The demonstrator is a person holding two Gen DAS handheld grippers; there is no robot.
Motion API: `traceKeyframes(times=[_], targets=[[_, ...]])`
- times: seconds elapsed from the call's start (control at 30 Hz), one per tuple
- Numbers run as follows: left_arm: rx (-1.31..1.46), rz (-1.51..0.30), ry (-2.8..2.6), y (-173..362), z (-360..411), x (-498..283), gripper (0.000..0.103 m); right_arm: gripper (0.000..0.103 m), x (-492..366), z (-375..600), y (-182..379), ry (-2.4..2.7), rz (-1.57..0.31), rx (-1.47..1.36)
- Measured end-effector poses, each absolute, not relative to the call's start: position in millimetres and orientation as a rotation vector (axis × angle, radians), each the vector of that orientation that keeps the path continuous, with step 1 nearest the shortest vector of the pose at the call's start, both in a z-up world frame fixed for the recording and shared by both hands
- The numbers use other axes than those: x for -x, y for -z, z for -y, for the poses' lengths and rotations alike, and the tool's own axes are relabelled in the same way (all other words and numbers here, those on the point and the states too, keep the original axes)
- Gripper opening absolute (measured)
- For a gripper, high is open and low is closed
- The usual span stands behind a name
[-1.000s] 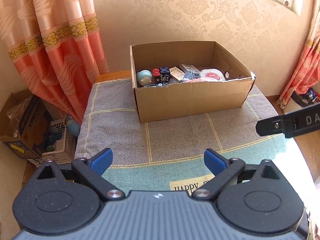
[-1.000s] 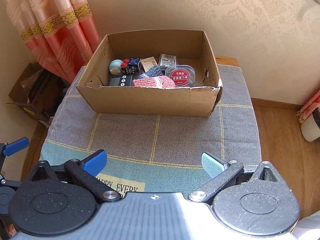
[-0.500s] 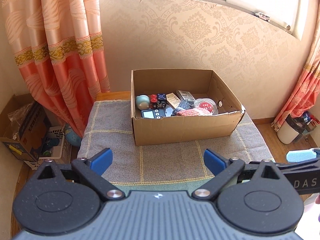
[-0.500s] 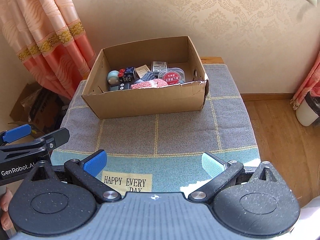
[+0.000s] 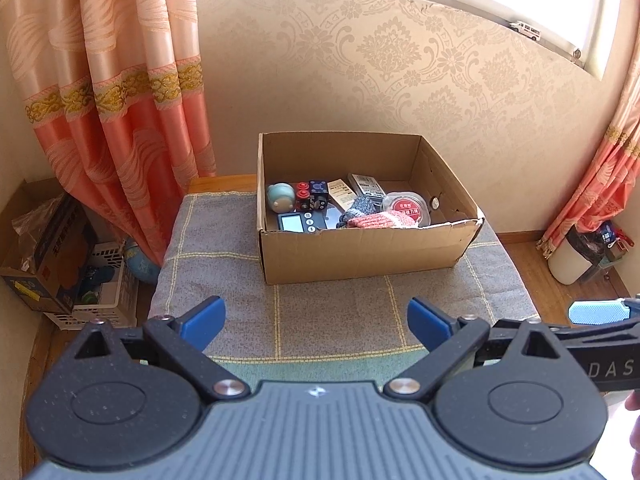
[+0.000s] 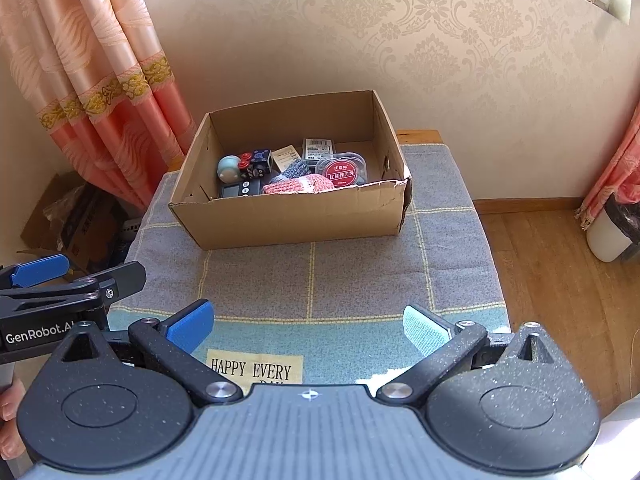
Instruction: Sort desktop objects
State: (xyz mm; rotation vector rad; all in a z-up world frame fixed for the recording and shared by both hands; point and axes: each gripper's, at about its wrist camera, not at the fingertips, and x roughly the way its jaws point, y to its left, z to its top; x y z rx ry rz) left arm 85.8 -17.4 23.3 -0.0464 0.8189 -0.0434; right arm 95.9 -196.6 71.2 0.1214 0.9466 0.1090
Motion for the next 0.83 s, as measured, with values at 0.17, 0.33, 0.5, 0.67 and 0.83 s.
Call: traceKeyframes(times=[0.17,0.33,0.5,0.67,0.83], targets=[[0.050,-0.823,0.045,-23.0,17.3,-85.8,0.097,0.102,-96.4,196.7,-70.1,-0.109,-0.957,-0.133],[0.045,-0.825,0.045,-23.1,17.9,-85.7,0.097,0.102,-95.9,196.2,-71.0,-0.109,-0.955,-0.134],[0.042,-0.828,0.042,-22.7,18.7,-85.8,0.097,0.102,-95.0,196.8,-70.6,-0.105,-0.960,-0.139],[0.036,-0.833,0.036,-21.2,18.9,-85.0,0.097,0.102,-94.9,196.8,-69.6,-0.105,-0.967,-0.138],[0.032,-0.833,0.037,-20.9,18.4,-84.9,0.097,0.102,-94.6,196.2,-69.2,-0.105,-0.970,-0.139]])
